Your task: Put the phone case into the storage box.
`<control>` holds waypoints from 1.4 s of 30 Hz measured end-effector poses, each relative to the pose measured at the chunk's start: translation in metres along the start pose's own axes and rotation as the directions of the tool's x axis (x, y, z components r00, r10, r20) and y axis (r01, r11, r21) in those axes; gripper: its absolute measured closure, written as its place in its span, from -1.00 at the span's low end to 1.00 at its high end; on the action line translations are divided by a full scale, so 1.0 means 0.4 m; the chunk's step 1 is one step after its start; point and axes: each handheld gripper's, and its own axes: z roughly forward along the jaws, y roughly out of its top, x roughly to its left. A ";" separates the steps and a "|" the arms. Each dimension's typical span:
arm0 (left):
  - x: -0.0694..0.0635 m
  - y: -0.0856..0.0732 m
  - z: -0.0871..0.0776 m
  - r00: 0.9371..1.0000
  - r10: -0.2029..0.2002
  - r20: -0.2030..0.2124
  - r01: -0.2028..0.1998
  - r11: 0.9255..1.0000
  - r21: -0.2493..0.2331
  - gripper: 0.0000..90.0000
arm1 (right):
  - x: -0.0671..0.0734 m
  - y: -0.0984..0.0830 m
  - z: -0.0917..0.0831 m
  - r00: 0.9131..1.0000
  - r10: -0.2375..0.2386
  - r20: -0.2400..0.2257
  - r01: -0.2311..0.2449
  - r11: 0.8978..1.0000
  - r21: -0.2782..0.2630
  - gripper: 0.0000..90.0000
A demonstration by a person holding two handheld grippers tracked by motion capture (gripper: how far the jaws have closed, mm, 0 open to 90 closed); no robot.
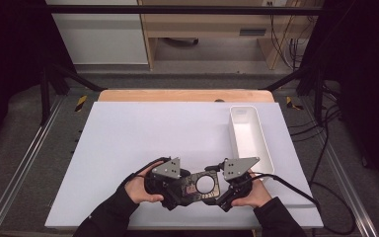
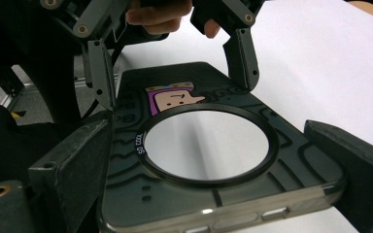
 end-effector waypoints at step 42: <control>0.005 -0.008 -0.011 0.998 0.002 -0.060 -0.006 0.998 -0.055 -0.91 | 0.008 0.017 -0.015 0.999 0.029 0.014 -0.029 0.999 0.033 -0.71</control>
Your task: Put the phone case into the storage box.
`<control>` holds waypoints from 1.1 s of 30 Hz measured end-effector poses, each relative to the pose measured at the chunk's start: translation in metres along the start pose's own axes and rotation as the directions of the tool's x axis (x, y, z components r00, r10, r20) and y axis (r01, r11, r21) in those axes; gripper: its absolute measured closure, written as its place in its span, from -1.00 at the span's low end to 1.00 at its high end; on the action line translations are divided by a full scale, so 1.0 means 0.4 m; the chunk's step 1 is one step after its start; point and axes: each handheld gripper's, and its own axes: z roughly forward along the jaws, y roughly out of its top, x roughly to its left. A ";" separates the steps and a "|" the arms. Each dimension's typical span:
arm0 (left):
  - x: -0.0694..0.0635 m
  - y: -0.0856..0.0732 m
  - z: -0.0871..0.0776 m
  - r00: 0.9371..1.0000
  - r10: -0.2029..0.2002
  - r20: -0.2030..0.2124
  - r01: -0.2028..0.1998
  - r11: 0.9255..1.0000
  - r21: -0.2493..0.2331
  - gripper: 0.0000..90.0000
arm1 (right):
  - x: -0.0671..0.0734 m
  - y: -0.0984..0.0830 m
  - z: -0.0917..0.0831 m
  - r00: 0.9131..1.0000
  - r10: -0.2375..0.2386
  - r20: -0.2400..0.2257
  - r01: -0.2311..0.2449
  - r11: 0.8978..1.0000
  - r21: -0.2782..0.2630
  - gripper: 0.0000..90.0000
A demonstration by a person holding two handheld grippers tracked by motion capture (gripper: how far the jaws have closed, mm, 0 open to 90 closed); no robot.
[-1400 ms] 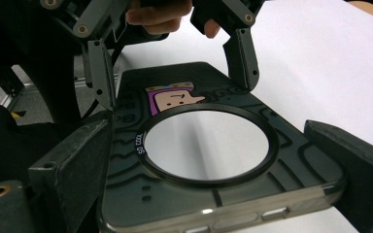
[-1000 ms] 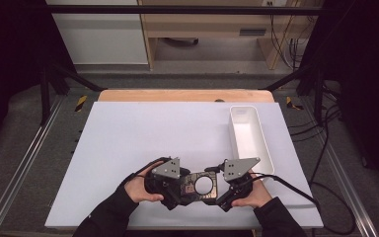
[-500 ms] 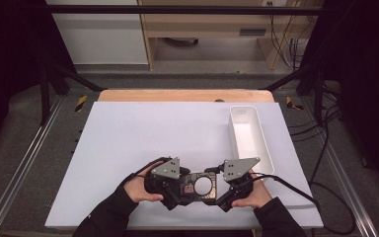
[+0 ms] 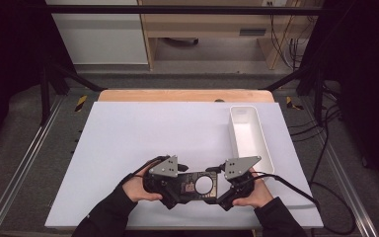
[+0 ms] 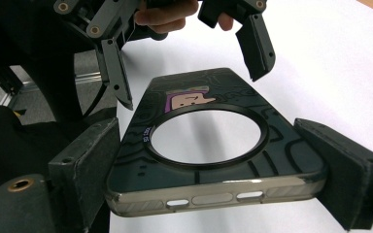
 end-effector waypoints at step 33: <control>0.006 -0.011 -0.047 0.999 0.000 -0.037 0.002 0.998 0.059 -1.00 | -0.027 0.110 -0.041 1.000 -0.019 -0.006 0.020 0.982 0.186 -0.71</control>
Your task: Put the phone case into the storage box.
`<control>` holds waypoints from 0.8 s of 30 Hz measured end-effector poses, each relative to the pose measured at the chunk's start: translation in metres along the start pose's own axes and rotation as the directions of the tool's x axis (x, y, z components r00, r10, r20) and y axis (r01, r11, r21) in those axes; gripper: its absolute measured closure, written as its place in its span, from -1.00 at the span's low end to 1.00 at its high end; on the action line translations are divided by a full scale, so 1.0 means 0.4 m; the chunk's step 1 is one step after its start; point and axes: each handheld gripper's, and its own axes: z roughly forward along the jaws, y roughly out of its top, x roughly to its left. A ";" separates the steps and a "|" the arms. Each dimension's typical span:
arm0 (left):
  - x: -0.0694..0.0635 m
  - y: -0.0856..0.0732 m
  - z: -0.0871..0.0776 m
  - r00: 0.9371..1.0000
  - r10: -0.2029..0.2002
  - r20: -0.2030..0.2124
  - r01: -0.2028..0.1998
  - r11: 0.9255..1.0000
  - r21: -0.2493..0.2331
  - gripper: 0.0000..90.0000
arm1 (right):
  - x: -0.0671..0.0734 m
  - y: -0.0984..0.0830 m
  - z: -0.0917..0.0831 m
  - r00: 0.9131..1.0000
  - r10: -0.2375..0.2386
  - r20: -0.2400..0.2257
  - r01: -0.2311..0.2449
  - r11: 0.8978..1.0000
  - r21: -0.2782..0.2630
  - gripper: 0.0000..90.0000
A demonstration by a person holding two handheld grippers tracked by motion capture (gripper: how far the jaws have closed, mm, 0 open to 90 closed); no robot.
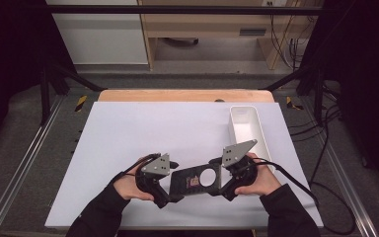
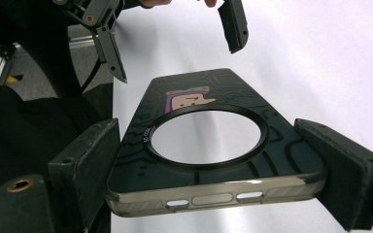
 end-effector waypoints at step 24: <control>-0.009 0.001 0.026 1.000 0.024 -0.011 -0.023 0.995 0.097 -1.00 | -0.005 0.088 0.033 0.998 -0.051 -0.032 0.056 0.981 0.188 -0.71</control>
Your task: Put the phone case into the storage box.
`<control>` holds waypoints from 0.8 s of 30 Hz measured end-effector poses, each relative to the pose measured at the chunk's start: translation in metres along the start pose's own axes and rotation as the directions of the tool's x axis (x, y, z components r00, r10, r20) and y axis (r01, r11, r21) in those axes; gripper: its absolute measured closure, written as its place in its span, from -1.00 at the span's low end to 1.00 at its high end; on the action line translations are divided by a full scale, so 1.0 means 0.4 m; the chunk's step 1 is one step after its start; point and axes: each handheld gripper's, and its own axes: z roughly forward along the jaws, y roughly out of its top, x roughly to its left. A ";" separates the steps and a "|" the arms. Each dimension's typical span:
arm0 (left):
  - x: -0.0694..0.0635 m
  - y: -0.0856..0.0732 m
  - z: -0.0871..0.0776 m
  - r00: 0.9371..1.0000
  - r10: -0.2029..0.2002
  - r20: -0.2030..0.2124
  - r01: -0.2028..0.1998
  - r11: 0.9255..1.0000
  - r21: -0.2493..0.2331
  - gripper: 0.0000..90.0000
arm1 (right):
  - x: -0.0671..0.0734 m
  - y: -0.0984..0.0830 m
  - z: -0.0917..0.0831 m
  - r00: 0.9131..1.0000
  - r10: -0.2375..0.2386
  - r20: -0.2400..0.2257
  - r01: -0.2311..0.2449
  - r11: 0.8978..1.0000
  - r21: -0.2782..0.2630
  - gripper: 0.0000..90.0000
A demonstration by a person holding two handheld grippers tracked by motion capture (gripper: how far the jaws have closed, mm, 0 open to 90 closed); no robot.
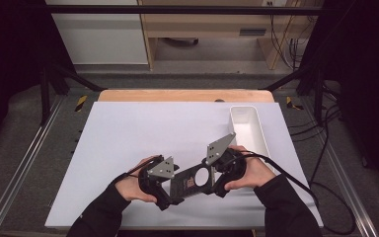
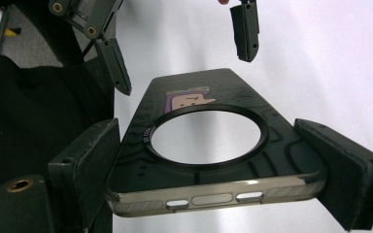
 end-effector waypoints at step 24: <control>-0.008 -0.001 0.048 1.000 0.017 0.008 -0.018 0.988 0.153 -0.99 | 0.003 0.055 0.037 0.999 -0.023 -0.022 0.026 0.993 0.115 -0.71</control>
